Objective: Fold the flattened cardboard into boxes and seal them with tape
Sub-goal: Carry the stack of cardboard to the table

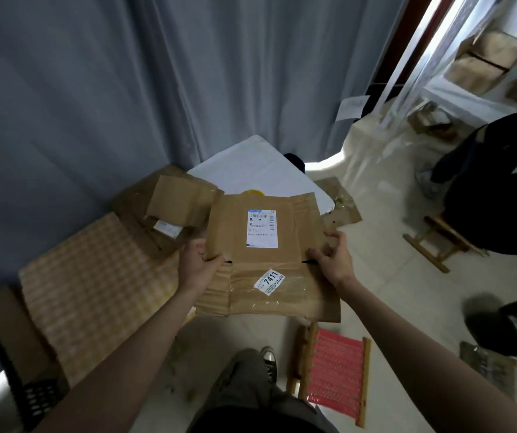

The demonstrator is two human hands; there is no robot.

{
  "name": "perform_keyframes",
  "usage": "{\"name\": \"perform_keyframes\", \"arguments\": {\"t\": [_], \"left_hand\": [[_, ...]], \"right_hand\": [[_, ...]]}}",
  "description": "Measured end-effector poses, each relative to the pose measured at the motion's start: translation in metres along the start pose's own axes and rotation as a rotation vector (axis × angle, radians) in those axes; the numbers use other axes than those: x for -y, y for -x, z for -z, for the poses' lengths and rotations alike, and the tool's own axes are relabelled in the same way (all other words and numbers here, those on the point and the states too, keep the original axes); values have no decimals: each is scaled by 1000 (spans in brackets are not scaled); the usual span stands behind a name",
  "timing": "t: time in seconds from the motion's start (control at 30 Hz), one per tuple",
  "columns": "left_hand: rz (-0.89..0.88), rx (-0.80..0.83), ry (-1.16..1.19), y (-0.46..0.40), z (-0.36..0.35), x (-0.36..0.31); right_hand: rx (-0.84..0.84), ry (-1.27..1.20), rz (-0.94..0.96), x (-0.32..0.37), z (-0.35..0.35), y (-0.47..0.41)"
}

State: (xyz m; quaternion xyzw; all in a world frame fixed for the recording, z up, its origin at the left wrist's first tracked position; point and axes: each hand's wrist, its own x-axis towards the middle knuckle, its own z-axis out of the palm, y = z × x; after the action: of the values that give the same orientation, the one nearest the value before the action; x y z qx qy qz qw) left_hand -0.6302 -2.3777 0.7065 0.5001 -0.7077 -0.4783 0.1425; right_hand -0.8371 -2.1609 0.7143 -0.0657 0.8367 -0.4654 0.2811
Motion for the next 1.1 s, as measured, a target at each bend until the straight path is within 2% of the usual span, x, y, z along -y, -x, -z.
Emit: {"name": "perform_keyframes", "arguments": {"t": [0.47, 0.6, 0.93, 1.1], "left_hand": [[138, 50, 21, -148, -73, -18], [168, -9, 44, -175, -80, -21], [267, -131, 41, -199, -85, -14], [292, -277, 54, -185, -103, -17]], "right_hand": [[67, 248, -103, 47, -16, -167], [100, 303, -69, 67, -30, -203], [308, 394, 60, 97, -52, -270], [424, 431, 169, 98, -57, -304]]}}
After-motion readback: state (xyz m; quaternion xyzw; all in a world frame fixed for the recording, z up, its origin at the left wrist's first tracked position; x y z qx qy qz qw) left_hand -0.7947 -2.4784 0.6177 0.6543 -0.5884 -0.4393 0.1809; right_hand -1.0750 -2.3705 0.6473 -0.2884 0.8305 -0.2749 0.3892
